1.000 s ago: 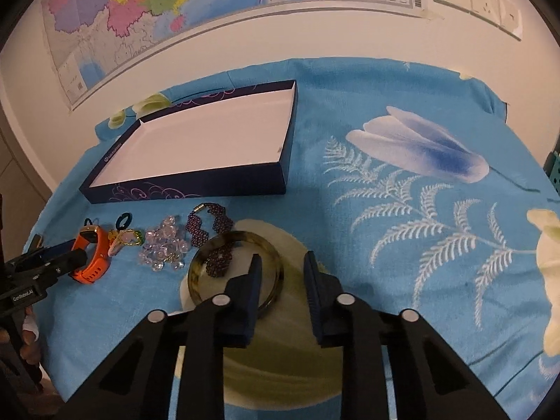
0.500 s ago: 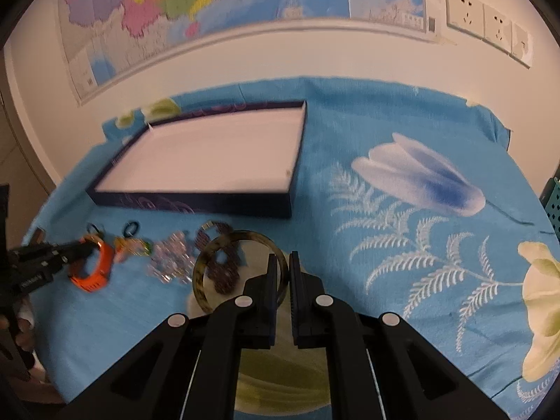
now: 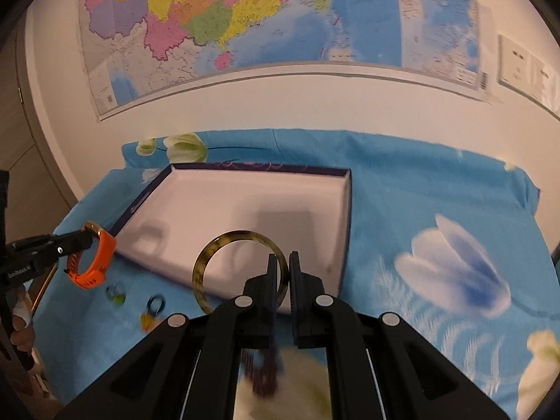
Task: Organize jewelry
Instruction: 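Carry the watch into the box lid and open the left tool while the right releases the bangle there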
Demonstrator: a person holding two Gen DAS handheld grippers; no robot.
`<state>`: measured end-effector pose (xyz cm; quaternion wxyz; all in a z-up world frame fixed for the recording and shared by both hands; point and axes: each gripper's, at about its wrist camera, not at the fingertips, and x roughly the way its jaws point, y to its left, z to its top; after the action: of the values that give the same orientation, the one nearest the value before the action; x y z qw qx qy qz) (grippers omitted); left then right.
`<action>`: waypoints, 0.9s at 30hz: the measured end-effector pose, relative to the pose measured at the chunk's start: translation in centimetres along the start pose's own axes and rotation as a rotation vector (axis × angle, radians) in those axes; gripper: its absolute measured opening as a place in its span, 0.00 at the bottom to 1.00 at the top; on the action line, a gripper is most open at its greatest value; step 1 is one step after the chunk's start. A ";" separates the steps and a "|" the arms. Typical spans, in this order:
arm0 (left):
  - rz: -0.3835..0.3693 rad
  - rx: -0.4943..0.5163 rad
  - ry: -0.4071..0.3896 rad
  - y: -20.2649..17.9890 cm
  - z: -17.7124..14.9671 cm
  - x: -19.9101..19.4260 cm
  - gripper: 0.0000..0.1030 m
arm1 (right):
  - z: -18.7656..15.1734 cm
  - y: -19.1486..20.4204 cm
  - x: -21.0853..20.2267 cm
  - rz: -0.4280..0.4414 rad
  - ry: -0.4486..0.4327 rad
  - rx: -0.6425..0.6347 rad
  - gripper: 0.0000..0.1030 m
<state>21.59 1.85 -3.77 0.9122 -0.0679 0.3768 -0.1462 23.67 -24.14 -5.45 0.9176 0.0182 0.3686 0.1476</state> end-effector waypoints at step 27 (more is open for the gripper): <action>0.122 -0.052 0.154 3.5 7.8 15.1 0.10 | 7.0 -1.3 13.3 -0.081 0.195 0.079 0.05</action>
<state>38.06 0.46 -9.17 0.8856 -0.0572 0.4530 -0.0853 37.87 -21.07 -9.50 0.8812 0.0252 0.4620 0.0968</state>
